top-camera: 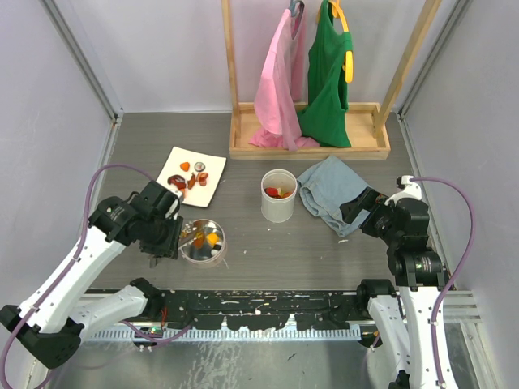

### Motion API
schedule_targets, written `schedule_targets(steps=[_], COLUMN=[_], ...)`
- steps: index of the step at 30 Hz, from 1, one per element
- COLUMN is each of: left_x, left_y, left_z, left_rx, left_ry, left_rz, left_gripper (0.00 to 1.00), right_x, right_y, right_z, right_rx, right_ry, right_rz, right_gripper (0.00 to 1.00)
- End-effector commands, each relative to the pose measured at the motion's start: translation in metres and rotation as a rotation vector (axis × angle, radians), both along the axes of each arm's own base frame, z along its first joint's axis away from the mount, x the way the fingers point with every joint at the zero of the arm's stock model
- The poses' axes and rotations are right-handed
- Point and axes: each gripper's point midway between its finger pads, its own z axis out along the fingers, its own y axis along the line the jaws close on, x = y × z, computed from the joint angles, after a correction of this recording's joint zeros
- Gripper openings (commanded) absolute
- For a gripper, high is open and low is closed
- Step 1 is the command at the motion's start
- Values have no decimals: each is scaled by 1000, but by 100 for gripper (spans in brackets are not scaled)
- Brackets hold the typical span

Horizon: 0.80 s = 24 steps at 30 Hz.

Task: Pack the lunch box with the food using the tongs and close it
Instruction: Place the fake food in the packing box, then pick up the fake food from the plate.

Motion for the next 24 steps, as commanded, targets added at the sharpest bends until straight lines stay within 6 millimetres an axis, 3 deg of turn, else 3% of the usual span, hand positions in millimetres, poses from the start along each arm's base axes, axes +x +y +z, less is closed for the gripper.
schedule_targets(steps=[1,11,24], left_x=[10,21,65], left_y=[-5,-7,-17], left_z=[14,49,63], left_rx=[-42,-98,-53], left_ry=[-79,-202,-298], left_rz=[18,27,20], left_gripper=[39,38,39], right_x=[8,8,7], right_y=[3,3,5], right_z=[16,15,17], right_rx=[-2,-2,1], right_ry=[-72,-71,-78], right_rz=[20,23,30], right_gripper=[100,100,100])
